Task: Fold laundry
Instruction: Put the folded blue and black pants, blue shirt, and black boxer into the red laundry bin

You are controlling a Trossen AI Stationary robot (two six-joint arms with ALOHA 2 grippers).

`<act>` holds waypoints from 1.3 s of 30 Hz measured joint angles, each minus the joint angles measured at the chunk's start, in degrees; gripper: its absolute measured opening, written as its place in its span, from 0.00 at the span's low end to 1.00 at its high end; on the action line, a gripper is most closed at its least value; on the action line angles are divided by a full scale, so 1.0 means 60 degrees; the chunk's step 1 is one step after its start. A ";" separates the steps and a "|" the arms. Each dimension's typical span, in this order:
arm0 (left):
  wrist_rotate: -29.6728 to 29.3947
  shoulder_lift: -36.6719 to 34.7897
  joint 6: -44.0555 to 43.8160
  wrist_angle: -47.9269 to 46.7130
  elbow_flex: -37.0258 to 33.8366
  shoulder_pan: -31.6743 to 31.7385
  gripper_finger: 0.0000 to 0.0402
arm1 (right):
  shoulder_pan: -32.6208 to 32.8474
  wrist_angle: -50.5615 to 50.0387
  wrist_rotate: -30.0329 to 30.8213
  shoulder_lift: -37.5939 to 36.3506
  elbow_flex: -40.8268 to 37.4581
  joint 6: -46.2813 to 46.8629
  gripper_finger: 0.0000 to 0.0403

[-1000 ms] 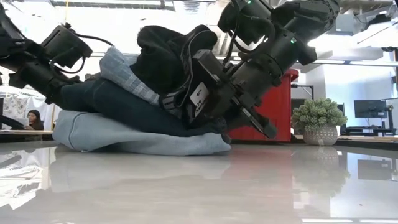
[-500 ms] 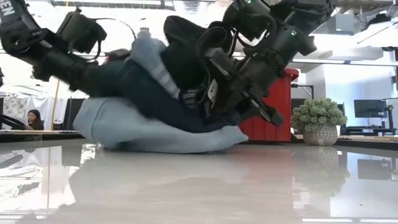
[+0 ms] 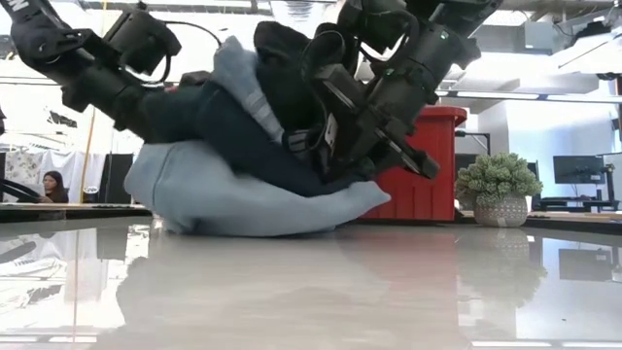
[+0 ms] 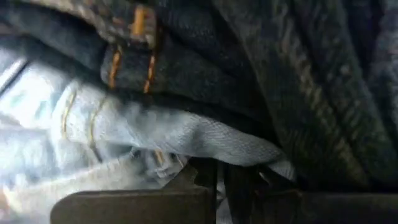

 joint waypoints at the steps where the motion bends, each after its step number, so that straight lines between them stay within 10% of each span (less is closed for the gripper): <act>1: 0.0001 -0.0089 -0.0187 -0.0331 -0.0046 0.0051 0.00 | 0.0000 -0.0089 -0.0073 -0.0008 0.0009 -0.0024 0.18; 17: -0.1074 -0.3464 -0.0126 -0.6784 -0.0060 0.1722 0.45 | -0.0012 0.0070 -0.0571 -0.0048 0.0016 -0.0008 0.18; 39: 0.0365 0.1794 0.0362 0.0128 -0.0967 0.2828 0.59 | -0.0109 0.0093 -0.1262 -0.0062 0.0005 0.0293 0.18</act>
